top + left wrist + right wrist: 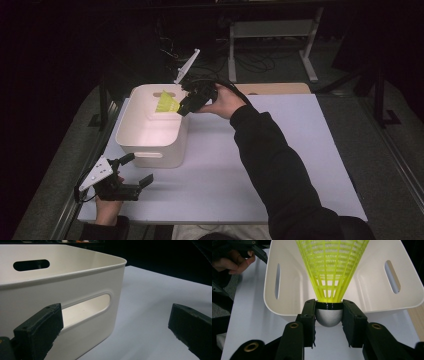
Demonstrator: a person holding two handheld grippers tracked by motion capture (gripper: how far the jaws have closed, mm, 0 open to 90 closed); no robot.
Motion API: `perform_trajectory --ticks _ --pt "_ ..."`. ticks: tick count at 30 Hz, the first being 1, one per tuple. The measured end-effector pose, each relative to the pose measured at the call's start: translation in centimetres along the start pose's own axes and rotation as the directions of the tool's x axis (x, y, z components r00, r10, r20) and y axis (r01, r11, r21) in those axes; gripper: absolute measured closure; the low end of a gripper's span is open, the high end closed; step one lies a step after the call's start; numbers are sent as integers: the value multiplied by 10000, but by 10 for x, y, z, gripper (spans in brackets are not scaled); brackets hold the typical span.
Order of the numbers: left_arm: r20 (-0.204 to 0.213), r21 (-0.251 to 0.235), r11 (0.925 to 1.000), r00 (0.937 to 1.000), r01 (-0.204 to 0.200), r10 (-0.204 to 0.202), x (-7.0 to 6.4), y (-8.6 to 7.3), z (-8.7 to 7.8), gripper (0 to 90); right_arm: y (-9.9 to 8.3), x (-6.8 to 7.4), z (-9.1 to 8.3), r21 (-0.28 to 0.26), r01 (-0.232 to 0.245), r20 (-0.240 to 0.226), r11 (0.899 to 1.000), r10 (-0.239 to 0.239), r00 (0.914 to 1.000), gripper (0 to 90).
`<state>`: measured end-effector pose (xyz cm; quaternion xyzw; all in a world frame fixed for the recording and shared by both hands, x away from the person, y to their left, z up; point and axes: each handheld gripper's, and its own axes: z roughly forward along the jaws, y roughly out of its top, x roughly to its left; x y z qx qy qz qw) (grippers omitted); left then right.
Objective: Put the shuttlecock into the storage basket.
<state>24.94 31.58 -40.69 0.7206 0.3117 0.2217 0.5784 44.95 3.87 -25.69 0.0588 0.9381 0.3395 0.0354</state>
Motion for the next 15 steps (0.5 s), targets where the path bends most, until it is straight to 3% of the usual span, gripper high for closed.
perform_trajectory --ticks 15 --pt "28 18 10000 10000 -9 9 0 0 0 0 10 4 19 29 142 -380 9999 -141 9992 634"
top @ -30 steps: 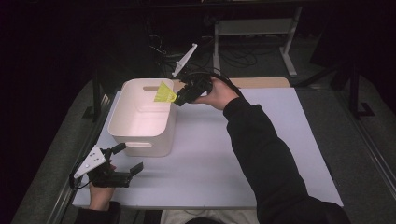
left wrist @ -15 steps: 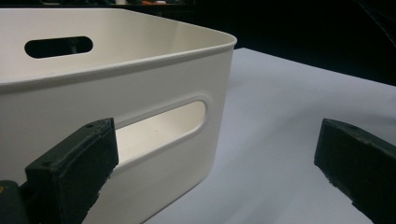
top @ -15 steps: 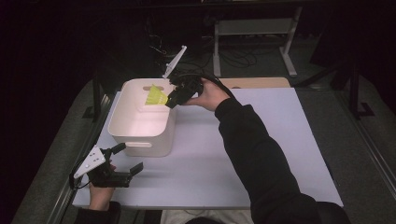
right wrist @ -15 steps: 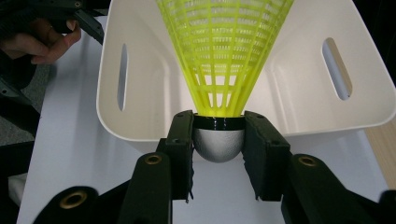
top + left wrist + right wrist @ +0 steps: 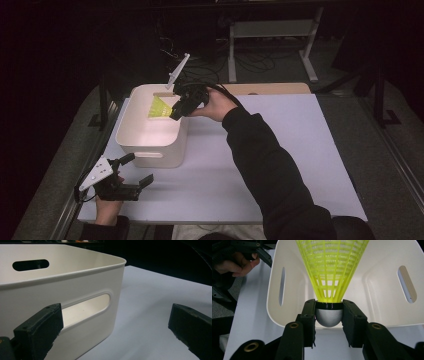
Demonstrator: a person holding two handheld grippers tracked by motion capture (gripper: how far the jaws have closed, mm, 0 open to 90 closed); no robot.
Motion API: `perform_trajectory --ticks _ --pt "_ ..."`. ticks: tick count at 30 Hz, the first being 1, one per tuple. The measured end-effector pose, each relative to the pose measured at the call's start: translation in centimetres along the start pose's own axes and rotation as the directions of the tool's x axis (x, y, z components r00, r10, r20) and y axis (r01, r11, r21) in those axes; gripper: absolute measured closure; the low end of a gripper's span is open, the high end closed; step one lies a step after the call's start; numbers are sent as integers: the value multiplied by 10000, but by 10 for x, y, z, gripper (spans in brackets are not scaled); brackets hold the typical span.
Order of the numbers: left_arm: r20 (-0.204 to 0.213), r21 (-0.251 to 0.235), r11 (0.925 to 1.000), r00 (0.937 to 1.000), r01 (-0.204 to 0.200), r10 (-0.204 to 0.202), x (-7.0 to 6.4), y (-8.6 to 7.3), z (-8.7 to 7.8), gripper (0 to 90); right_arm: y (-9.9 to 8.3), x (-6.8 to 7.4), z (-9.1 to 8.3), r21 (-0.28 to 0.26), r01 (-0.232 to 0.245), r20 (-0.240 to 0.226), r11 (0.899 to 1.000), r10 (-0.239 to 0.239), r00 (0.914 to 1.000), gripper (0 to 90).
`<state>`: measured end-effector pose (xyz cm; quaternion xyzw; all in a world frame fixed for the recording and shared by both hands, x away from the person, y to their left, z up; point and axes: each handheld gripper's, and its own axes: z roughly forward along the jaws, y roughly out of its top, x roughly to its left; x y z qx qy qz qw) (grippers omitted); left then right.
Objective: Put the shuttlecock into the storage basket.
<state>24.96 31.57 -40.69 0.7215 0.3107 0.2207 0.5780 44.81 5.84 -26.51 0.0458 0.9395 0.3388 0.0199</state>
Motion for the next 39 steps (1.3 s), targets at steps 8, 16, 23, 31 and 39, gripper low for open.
perform_trajectory --ticks 8,16,23,31,39 --pt "17 6 10000 10000 -7 7 0 0 0 0 1 3 9 18 68 -235 10000 -68 9997 633" --pt "34 3 10000 10000 -11 11 0 0 0 0 1 7 20 47 135 -474 9999 -133 9988 633" --pt "35 -5 10000 10000 -12 12 0 0 0 0 -1 7 28 58 125 -612 9999 -121 9981 633" --pt "47 -20 10000 10000 8 -8 0 0 0 0 -3 6 38 43 49 -763 10000 -45 9971 634" --pt "39 -19 10000 10000 -1 2 0 0 0 0 -4 6 50 68 25 -911 10000 -19 9958 633"
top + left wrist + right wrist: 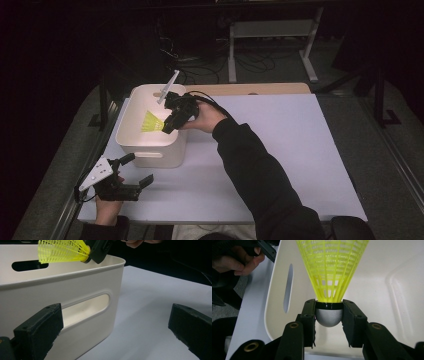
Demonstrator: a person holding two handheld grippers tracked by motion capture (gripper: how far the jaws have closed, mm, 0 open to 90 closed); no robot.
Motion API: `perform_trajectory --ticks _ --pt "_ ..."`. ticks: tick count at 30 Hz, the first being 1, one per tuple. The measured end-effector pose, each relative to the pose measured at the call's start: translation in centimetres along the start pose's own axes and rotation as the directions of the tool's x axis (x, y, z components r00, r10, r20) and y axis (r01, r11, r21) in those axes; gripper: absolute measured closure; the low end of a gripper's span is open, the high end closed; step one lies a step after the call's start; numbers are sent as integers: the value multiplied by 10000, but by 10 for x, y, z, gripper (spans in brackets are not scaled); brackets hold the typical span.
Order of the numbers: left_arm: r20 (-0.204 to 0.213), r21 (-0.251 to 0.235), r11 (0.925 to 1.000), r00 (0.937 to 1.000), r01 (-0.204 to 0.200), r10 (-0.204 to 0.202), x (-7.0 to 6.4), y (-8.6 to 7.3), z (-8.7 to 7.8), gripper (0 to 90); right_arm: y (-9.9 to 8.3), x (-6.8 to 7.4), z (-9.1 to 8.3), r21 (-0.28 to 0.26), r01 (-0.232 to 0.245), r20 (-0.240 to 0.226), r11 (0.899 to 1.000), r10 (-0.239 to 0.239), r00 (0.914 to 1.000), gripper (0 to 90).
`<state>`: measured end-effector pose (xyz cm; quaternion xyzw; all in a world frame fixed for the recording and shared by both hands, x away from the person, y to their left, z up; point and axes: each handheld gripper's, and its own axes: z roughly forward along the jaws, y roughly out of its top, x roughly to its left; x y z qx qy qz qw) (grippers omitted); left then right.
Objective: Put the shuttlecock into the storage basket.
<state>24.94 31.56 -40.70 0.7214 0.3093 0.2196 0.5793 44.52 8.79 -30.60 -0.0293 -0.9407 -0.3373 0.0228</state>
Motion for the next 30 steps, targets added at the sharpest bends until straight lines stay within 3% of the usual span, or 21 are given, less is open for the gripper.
perform_trajectory --ticks 16,18,30 --pt "3 -7 10000 10000 5 -5 0 0 0 0 -1 -4 6 57 -140 -24 9999 140 9999 614" --pt "3 -9 10000 10000 6 -6 0 0 0 0 -2 -5 4 -14 -299 63 9996 299 9995 515" --pt "2 -3 10000 10000 6 -6 0 0 0 0 -4 -5 -7 -304 -604 629 9977 622 9961 227"
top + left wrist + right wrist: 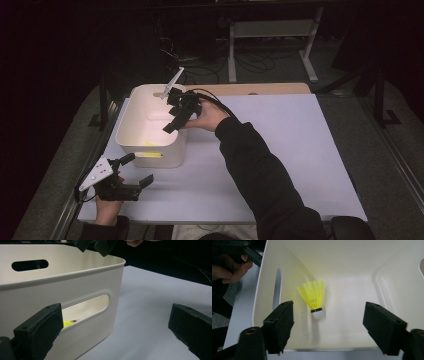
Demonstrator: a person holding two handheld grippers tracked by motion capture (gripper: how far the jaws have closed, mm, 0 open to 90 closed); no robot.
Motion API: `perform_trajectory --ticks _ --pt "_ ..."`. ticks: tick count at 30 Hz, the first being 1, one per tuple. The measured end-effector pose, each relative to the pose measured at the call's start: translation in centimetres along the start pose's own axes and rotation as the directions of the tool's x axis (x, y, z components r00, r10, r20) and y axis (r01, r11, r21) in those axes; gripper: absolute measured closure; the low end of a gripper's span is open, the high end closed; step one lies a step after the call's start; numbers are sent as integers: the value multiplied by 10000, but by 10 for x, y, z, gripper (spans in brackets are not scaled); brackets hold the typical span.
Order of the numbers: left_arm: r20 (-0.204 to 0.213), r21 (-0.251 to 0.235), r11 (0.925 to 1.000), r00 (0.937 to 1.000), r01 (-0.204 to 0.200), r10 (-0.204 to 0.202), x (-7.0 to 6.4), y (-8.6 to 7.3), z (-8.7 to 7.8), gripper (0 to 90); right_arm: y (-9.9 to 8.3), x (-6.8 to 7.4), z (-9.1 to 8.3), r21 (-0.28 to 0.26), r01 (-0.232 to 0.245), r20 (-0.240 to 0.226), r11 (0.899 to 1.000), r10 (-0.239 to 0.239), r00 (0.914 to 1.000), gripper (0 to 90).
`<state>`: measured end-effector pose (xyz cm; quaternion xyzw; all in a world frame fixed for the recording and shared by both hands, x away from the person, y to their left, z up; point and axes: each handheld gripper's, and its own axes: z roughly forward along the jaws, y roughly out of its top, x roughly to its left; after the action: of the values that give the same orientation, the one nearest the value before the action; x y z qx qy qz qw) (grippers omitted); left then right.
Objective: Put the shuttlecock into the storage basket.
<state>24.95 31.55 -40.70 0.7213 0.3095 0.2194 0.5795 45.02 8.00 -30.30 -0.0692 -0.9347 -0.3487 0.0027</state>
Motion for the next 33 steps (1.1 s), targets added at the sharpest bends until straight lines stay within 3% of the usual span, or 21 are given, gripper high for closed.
perform_trajectory --ticks 2,8,33 --pt "-9 -6 10000 10000 7 -7 0 0 0 0 -2 1 -4 -258 46 199 9997 -41 9998 130" --pt "-9 7 10000 10000 -1 1 0 0 0 0 -6 2 -12 -462 -135 572 9988 161 9982 0" --pt "-57 34 10000 10000 39 -39 0 0 1 0 -39 1 -48 -1033 -575 1020 9930 680 9925 0"
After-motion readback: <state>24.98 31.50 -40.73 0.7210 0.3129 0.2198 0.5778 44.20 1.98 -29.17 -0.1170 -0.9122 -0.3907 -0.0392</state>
